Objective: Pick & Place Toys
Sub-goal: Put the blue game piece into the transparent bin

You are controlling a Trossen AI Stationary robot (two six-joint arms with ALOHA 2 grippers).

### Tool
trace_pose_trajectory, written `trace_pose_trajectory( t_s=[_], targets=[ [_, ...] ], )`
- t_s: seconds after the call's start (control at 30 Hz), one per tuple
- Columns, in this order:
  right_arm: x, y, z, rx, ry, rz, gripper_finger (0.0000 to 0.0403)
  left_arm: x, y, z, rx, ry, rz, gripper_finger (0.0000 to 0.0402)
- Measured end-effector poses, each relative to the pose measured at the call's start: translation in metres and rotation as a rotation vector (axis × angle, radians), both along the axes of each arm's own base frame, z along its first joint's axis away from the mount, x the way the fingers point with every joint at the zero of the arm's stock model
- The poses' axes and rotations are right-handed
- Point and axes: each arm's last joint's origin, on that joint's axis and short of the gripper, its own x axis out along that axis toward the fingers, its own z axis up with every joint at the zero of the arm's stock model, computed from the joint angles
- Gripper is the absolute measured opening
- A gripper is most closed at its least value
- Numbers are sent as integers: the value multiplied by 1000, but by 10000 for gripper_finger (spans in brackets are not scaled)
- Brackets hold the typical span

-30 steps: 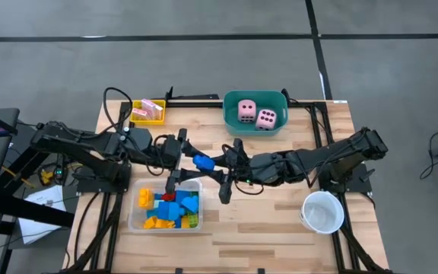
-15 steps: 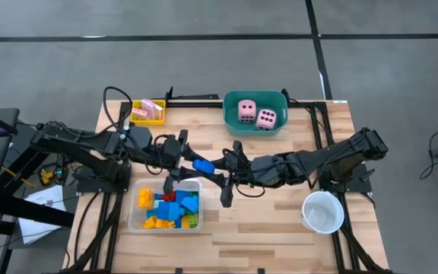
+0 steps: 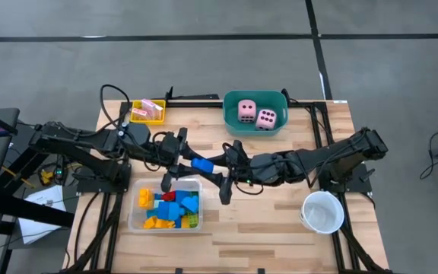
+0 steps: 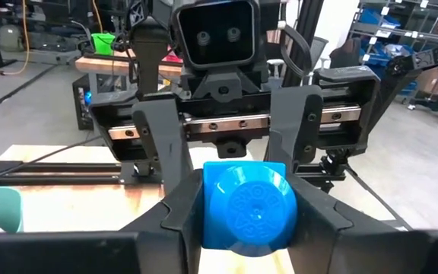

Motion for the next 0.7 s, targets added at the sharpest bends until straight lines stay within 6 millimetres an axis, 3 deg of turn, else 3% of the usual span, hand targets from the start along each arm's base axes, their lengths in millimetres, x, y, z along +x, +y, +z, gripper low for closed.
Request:
trace_pose_trajectory(
  t_s=[0.27, 0.7],
  targets=[
    [-2, 0, -5, 55, 48, 15, 243, -1, 0, 0, 0, 4, 0, 127],
    [-10, 4, -26, 120, 255, 5, 246, -8, 2, -3, 16, 65, 7, 127]
  ],
)
